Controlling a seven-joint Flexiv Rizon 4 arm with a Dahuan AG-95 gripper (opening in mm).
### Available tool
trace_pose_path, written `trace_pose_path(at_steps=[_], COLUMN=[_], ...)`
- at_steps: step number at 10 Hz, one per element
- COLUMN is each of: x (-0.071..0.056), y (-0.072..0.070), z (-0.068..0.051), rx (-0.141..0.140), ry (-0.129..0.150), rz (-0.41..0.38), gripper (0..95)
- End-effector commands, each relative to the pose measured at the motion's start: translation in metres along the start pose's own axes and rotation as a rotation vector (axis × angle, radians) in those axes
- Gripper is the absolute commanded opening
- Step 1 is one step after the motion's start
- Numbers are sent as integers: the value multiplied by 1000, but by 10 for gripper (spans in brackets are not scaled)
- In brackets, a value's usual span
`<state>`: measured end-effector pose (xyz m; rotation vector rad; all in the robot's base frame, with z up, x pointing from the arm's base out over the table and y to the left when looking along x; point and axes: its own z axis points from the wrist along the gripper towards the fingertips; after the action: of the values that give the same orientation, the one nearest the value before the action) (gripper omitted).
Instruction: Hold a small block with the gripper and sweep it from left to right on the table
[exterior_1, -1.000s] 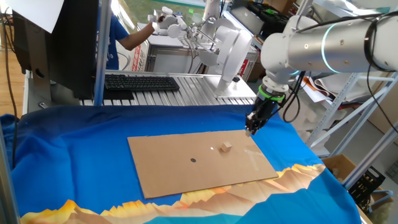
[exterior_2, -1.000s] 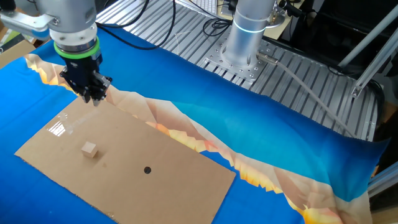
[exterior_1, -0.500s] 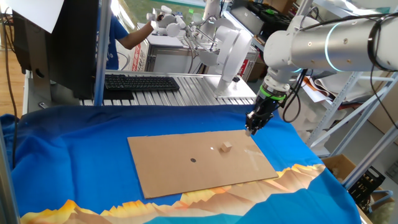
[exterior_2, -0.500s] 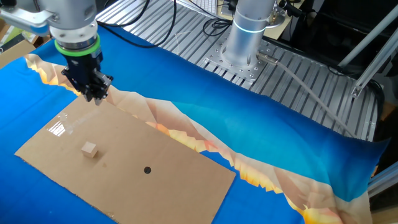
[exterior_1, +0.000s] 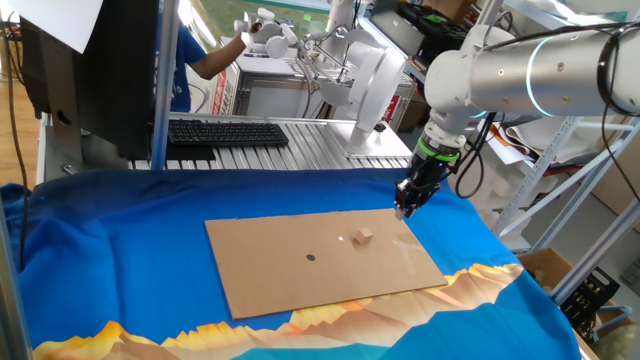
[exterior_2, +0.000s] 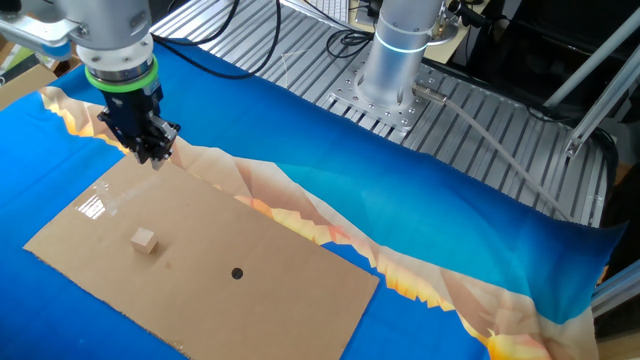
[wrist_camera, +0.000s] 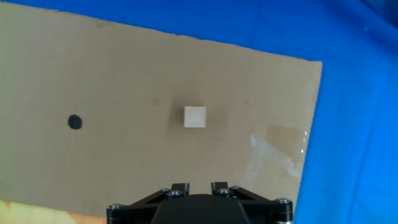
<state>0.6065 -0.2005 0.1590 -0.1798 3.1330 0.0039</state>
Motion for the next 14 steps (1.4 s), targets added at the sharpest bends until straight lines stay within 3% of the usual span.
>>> trace_pose_path(at_steps=[1, 3, 4, 6, 7, 8, 10, 11, 12, 14], x=[0, 0, 0, 0, 0, 0, 0, 0, 0, 0], y=[-1, -1, -1, -1, -1, -1, -1, -1, -1, -1], z=[0, 0, 0, 0, 0, 0, 0, 0, 0, 0], rx=[-5, 3, 2, -1, 3, 20, 18, 6, -27, -38], ry=[-2, -10, -1, -8, -32, -8, -8, -5, -8, -10], rz=[-7, 15, 18, 31, 18, -15, -3, 0, 15, 26], gripper=[190, 190, 0, 0, 0, 0, 0, 0, 0, 0])
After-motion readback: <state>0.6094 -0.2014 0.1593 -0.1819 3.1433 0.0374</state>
